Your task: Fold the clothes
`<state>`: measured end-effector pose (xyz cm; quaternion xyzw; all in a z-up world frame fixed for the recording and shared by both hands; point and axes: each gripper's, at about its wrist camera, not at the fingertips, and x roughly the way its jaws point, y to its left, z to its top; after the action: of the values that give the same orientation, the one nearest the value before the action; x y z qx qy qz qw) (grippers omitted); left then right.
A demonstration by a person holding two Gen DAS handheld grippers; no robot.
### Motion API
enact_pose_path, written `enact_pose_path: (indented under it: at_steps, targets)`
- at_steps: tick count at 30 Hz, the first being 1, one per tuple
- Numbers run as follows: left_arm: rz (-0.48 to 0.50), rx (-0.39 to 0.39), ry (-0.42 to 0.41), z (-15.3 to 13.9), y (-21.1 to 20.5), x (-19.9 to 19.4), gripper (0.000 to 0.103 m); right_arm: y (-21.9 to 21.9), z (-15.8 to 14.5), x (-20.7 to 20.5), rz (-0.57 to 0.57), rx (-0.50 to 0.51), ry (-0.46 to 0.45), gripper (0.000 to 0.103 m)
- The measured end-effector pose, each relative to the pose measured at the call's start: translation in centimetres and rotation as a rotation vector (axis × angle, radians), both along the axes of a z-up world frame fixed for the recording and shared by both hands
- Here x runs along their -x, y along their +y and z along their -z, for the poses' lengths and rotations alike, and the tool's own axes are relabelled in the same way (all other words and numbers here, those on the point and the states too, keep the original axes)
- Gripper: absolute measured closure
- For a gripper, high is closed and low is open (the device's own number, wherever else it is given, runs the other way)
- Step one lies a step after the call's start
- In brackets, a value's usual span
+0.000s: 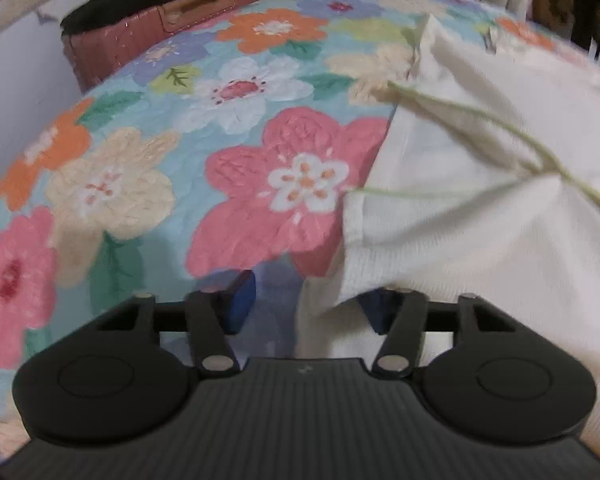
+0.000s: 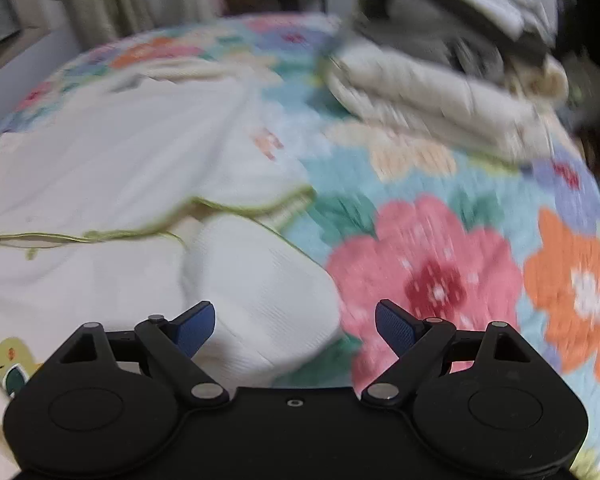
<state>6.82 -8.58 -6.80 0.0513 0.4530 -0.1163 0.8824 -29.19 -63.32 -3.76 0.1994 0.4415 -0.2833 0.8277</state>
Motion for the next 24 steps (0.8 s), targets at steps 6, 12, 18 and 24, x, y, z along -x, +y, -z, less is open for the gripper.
enact_pose_path:
  at_steps: [6, 12, 18, 24]
  targets:
    - [0.011, 0.038, 0.011, 0.6, -1.3, 0.1, 0.077, -0.7, 3.5, -0.1, 0.029, -0.190, -0.033, 0.072]
    - [0.015, -0.018, -0.011, 0.5, -1.4, 1.0, 0.078, 4.2, -0.4, -0.7, -0.068, 0.178, 0.043, 0.095]
    - [-0.032, 0.062, 0.031, 0.5, 0.2, 0.1, 0.077, 3.3, 0.6, 1.2, 0.003, 0.157, 0.086, 0.097]
    - [-0.086, 0.134, 0.038, 0.0, 1.9, -0.3, 0.075, 4.2, 2.3, -0.6, 0.012, 0.273, 0.229, 0.063]
